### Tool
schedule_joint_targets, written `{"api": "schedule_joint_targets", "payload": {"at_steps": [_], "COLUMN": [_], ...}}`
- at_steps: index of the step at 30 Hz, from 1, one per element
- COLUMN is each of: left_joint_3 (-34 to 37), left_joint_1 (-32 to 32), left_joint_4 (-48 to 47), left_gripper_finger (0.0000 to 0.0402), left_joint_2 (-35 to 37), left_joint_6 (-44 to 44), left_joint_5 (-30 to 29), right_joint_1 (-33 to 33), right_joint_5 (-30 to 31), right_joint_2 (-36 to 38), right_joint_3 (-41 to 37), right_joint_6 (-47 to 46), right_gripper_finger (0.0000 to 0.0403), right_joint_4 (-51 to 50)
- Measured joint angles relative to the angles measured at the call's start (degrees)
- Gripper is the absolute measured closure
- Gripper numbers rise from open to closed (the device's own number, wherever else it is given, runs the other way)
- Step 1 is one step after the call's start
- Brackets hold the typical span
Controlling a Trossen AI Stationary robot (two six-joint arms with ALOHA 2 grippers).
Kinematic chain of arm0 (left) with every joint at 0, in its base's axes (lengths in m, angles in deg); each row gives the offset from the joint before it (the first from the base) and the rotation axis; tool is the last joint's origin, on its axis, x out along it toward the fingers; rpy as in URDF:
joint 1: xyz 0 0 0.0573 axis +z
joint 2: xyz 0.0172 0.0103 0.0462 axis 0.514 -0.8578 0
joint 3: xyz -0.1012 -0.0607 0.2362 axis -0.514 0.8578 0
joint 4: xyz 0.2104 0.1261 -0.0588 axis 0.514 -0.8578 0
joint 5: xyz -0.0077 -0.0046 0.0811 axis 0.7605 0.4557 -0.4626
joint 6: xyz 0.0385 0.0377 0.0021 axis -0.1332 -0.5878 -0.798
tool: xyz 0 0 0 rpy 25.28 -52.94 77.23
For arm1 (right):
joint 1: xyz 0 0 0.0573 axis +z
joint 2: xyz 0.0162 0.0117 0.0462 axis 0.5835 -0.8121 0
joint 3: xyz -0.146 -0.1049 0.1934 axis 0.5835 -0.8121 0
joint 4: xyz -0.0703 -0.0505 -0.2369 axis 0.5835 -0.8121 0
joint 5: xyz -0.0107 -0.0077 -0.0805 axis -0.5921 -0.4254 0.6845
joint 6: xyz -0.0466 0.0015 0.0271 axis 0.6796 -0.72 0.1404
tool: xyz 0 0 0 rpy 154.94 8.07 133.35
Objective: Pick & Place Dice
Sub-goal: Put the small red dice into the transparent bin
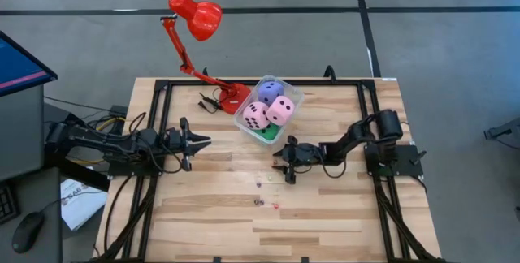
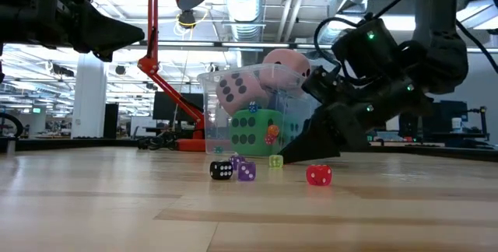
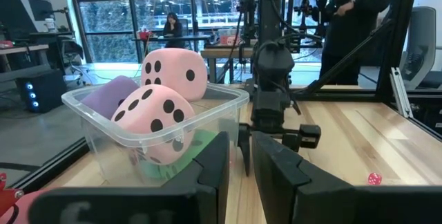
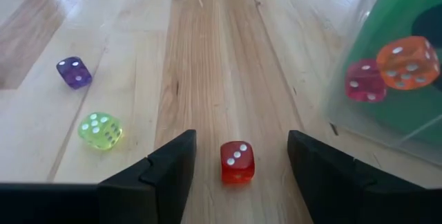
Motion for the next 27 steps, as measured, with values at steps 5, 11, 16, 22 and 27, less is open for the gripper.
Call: {"api": "schedule_joint_targets", "payload": {"at_steps": [5,11,16,22,27], "left_joint_3": [0.0,0.0,0.0,0.0,0.0], "left_joint_1": [0.0,0.0,0.0,0.0,0.0], "left_joint_4": [0.0,0.0,0.0,0.0,0.0], "left_gripper_finger": [0.0349,0.0349,0.0349,0.0349,0.0349], "left_joint_2": [0.0,0.0,0.0,0.0,0.0], "left_joint_6": [0.0,0.0,0.0,0.0,0.0], "left_joint_5": [0.0,0.0,0.0,0.0,0.0], "right_joint_1": [-0.1,-0.1,-0.1,-0.1,-0.1], "right_joint_5": [0.0,0.0,0.0,-0.2,-0.2], "right_joint_2": [2.8,4.0,4.0,4.0,4.0], "right_joint_3": [0.1,0.0,0.0,-0.1,-0.1], "right_joint_6": [0.0,0.0,0.1,0.2,0.2], "right_gripper_finger": [0.0177,0.0177,0.0189,0.0241,0.0286], "right_joint_4": [-5.5,-7.4,-7.5,-7.4,-7.5]}}
